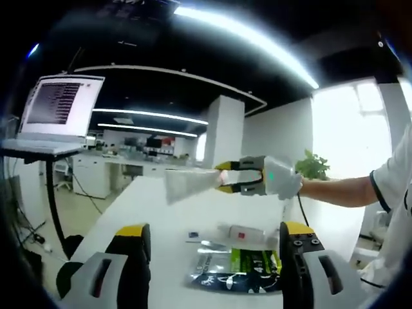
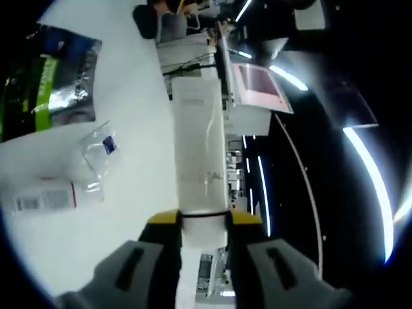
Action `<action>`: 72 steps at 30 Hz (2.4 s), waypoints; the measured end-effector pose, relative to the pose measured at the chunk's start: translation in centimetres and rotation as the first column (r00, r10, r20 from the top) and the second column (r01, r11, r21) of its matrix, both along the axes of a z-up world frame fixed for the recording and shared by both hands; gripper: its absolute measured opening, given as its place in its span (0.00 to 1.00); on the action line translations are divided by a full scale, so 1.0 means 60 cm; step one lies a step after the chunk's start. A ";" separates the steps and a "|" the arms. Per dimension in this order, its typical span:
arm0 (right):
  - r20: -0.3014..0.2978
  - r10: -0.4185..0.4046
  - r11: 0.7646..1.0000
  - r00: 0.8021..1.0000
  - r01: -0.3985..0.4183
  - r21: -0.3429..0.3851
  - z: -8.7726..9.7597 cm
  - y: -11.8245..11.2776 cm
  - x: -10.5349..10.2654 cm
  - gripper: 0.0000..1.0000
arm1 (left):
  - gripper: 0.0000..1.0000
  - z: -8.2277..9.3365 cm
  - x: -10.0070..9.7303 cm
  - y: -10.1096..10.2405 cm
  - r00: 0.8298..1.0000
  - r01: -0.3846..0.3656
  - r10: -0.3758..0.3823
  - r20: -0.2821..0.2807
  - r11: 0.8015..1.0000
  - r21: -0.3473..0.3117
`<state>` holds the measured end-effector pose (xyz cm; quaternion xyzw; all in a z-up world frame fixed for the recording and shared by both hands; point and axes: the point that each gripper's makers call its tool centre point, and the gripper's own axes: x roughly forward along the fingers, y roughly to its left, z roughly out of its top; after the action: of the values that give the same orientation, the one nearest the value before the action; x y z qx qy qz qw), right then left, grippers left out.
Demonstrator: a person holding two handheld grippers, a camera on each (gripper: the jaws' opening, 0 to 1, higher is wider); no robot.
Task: Arrange the skincare products in the storage area until every visible bottle or jar stands upright without overlapping.
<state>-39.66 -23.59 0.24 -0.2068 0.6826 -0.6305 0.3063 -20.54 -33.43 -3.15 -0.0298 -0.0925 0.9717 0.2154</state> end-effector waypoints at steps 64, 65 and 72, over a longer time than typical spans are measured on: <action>0.101 0.183 0.957 0.978 -0.154 -0.246 0.077 -0.029 0.224 0.25 | 0.38 0.122 0.035 0.000 0.951 0.094 0.016 -0.309 0.936 0.338; 0.106 0.187 0.956 0.977 -0.156 -0.249 0.077 -0.031 0.227 0.25 | 0.37 0.123 0.036 0.000 0.950 0.096 0.017 -0.313 0.934 0.343; 0.152 0.207 0.947 0.966 -0.159 -0.278 0.063 -0.043 0.250 0.25 | 0.25 0.143 0.047 -0.015 0.924 0.075 0.073 -0.377 0.929 0.363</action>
<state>-24.67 -26.15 4.02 -0.2509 0.5401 -0.7002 0.3938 -17.70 -34.35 5.45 0.2020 -0.2303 0.9233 0.2316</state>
